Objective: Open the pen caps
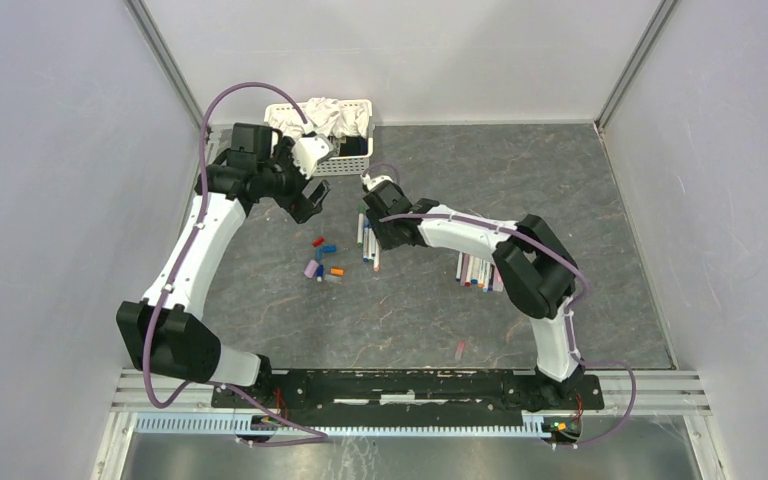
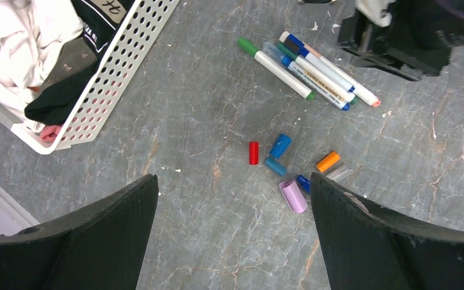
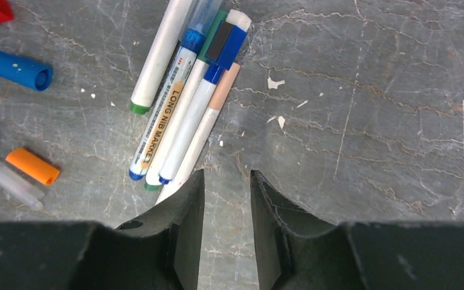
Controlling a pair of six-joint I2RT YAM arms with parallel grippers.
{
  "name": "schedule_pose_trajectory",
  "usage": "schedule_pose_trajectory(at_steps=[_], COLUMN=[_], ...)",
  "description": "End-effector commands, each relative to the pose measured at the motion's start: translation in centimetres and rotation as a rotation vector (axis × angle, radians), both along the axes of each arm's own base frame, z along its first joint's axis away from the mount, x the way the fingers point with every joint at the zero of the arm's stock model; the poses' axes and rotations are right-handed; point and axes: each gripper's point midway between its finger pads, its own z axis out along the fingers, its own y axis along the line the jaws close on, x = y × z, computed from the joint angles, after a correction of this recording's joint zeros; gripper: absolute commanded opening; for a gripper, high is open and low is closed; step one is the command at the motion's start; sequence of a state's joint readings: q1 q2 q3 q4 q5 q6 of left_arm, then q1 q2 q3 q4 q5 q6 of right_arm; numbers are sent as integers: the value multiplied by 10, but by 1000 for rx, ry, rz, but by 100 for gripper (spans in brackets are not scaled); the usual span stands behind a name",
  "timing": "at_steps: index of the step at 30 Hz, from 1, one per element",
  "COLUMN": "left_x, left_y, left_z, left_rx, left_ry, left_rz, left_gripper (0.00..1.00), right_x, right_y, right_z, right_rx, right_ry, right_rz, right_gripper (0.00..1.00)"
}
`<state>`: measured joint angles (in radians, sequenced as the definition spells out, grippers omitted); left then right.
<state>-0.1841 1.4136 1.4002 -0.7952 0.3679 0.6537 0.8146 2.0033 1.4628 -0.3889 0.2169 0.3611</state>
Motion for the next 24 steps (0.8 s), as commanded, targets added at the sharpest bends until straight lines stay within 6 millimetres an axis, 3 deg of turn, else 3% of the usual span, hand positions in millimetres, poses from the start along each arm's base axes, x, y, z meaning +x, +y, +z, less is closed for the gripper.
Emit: schedule_pose_trajectory(at_steps=[1, 13, 20, 24], left_x=[-6, -9, -9, -11], left_y=[-5, -5, -6, -6], left_z=[1, -9, -14, -18], left_rx=[-40, -31, -28, -23], left_ry=[26, 49, 63, 77], left_rz=[-9, -19, -26, -35], left_gripper=[100, 100, 100, 100], right_x=[13, 19, 22, 23], right_y=[9, 22, 27, 21], right_z=[6, -19, -22, -12], right_rx=[5, 5, 15, 5], right_ry=[-11, 24, 28, 8], right_rz=[-11, -22, -28, -49], right_gripper=[38, 37, 37, 36])
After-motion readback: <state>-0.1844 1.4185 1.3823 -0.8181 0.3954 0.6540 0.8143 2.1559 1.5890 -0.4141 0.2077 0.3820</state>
